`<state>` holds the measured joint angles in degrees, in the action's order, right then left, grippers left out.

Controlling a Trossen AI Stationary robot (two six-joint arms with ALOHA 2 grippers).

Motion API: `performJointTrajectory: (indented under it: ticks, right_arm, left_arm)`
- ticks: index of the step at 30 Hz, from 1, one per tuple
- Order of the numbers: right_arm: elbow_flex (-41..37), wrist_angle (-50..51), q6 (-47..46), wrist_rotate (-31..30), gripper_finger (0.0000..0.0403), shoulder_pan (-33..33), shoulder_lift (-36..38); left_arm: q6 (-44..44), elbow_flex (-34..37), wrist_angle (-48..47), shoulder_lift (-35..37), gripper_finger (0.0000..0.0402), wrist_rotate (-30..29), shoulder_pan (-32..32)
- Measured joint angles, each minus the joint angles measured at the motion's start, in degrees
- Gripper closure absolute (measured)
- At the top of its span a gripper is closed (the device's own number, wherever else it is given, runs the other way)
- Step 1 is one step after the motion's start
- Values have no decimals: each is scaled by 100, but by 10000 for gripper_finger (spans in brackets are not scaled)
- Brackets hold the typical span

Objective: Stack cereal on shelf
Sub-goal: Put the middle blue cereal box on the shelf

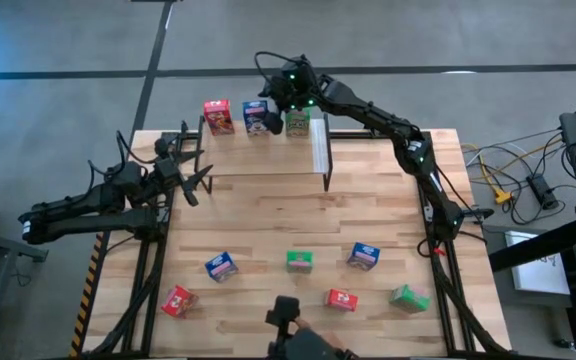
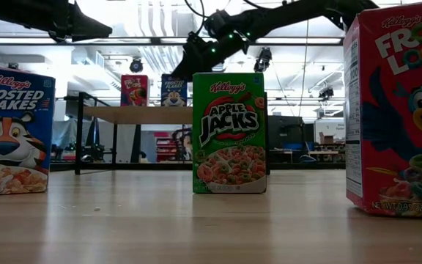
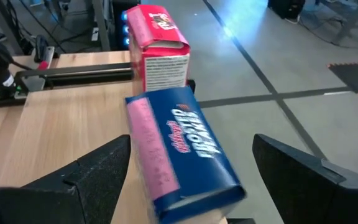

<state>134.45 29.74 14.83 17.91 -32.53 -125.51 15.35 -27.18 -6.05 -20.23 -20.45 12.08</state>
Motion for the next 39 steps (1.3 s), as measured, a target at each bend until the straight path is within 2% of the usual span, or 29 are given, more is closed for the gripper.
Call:
performJointTrajectory:
  ticks: [6,19,32,39]
  right_arm:
    - [0,50,214,2,82,19,0]
    - [0,180,-15,2,148,17,0]
    - [0,181,-140,2,179,17,0]
    - [0,179,-128,2,182,17,2]
  left_arm:
    - [-18,0,-14,0,208,0,0]
    - [-26,0,-24,0,208,0,1]
    - [-46,0,-43,-3,208,0,2]
    - [-46,0,-46,-3,208,0,1]
